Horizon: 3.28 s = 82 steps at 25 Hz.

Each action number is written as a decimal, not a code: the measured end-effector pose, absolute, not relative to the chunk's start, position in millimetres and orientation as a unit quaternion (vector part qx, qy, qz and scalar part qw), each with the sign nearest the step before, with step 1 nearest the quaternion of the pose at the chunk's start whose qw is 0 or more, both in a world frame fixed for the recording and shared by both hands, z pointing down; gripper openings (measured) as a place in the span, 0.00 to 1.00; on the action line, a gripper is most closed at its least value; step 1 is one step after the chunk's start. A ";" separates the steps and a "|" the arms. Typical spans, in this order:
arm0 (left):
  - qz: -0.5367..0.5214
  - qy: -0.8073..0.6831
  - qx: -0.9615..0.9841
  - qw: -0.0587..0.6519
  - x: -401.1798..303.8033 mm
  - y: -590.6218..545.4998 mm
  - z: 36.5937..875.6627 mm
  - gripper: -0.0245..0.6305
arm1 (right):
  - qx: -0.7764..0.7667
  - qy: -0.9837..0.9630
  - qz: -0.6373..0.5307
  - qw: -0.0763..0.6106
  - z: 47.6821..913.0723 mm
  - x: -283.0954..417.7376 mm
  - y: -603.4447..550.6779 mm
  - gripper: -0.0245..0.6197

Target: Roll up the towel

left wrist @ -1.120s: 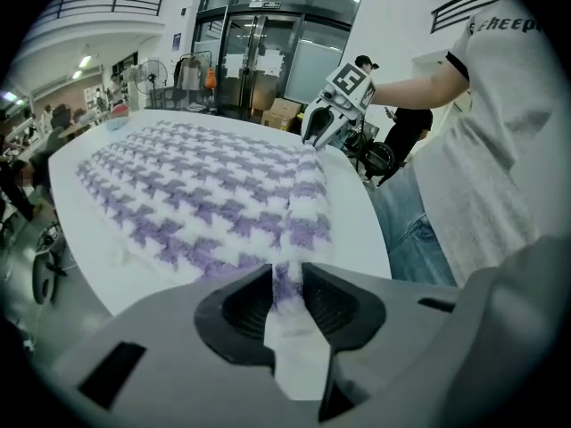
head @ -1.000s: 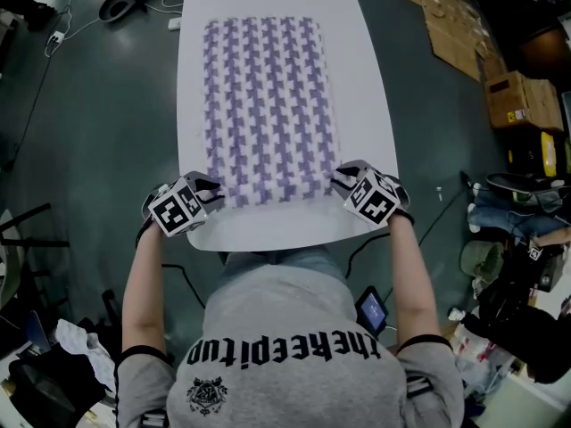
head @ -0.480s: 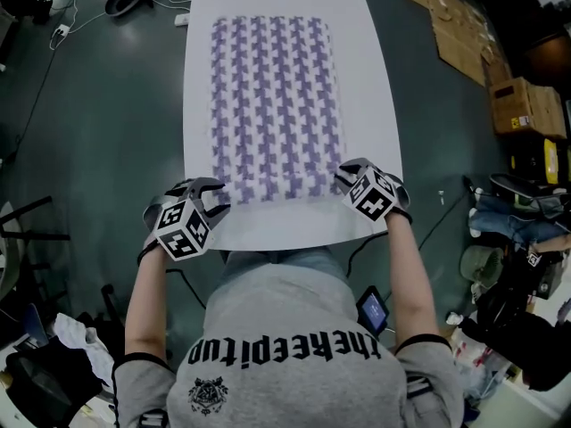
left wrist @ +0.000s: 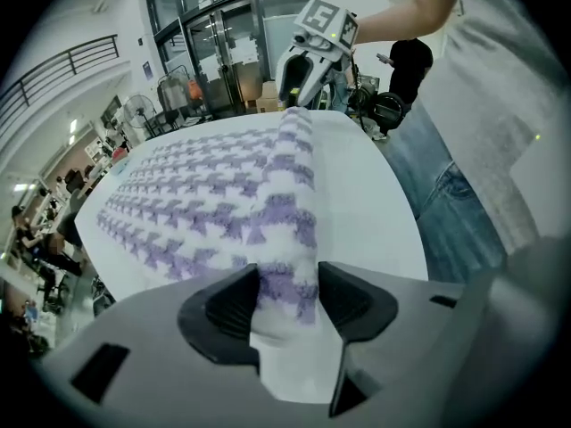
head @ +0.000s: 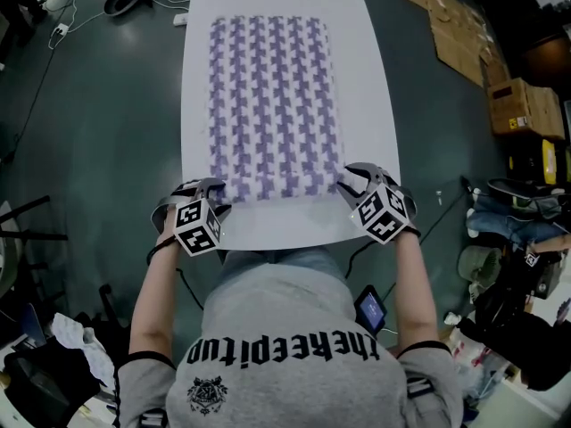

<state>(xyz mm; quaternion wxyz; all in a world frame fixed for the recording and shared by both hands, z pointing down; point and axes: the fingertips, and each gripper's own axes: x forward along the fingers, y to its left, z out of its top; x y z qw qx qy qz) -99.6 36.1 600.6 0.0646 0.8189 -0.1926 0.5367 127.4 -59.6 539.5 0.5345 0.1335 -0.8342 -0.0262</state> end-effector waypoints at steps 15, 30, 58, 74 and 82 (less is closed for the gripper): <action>0.539 -0.203 0.814 0.075 -91.1 31.6 606.2 0.20 | 0.065 -0.773 -0.135 0.616 601.0 145.4 -49.7 0.18; 0.516 -0.095 0.838 0.148 -87.2 55.1 598.8 0.18 | 0.025 -0.797 0.004 0.604 592.8 150.1 -17.6 0.15; 0.473 -0.158 0.844 0.197 -116.6 -29.5 588.7 0.23 | 0.086 -0.834 0.088 0.538 580.0 128.5 -107.6 0.24; 0.520 -0.172 0.836 0.027 -101.2 -23.0 564.4 0.35 | 0.096 -0.825 0.089 0.550 594.4 127.0 -116.9 0.25; 0.571 -0.154 0.805 0.046 -93.7 -7.3 613.8 0.40 | 0.109 -0.845 0.079 0.518 573.5 129.8 -112.8 0.26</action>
